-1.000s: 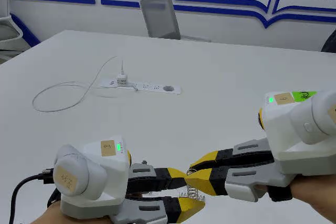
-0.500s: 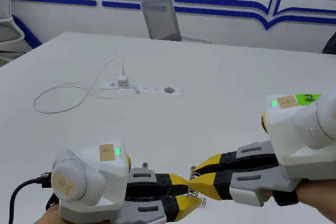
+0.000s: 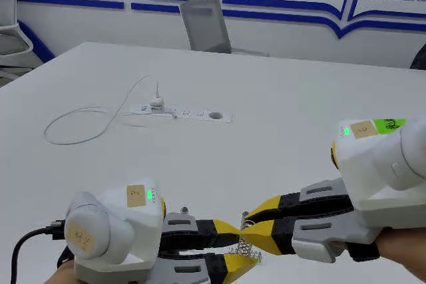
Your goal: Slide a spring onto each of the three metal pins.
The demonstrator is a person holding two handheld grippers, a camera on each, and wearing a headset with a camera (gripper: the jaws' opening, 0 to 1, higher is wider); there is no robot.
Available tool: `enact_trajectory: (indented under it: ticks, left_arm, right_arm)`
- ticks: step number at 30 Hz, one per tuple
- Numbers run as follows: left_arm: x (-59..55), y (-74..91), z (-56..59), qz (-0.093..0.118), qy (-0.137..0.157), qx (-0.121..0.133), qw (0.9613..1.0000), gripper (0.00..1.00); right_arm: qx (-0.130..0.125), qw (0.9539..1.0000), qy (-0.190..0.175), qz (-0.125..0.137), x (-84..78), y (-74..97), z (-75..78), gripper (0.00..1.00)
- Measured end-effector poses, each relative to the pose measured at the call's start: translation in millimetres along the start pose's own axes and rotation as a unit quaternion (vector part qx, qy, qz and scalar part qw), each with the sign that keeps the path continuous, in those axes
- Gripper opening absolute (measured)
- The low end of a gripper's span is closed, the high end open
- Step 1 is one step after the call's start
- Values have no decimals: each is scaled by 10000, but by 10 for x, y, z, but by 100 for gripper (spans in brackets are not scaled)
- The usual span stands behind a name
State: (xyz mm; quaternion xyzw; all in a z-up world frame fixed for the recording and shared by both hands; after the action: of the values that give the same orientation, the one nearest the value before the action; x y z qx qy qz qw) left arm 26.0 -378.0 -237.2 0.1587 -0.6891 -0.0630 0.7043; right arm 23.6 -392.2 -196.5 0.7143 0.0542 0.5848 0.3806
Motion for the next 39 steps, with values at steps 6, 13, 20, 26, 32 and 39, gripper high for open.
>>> enact_trajectory:
  ticks: [6, 13, 20, 26, 32, 39]
  left_arm:
    - [-41, 95, -65, 9, 89, 125, 9999, 25]
    - [-103, 212, -132, -11, 146, 262, 9995, 32]
    - [-144, 316, -192, 7, 223, 406, 9989, 36]
    - [-206, 419, -244, -4, 304, 544, 9981, 40]
    - [-294, 549, -324, -17, 451, 774, 9960, 44]
    - [-429, 628, -367, -222, 414, 962, 9943, 51]
  right_arm:
    - [-80, 10000, -33, -25, -29, 52, 65, 11]
    - [-202, 9998, -80, -28, -49, 115, 148, 11]
    - [-383, 9991, -155, -17, -74, 225, 277, 11]
    - [-561, 9981, -241, 10, -97, 329, 385, 11]
    - [-766, 9964, -359, 51, -128, 448, 524, 11]
    - [-976, 9941, -466, 105, -150, 561, 654, 11]
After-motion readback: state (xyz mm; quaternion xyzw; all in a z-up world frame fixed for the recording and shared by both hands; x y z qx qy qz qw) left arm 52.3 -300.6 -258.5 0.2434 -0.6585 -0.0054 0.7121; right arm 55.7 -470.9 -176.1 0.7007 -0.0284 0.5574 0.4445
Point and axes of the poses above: the centre of the closed fingertips' face, and the gripper's own axes: y roughly backward along the fingers, z roughly to its right, x roughly out of its top, the point moved 2 cm from there along y, roughly backward along the fingers, and after that the axes turned 4 degrees about -z, right-handed, at the moved point
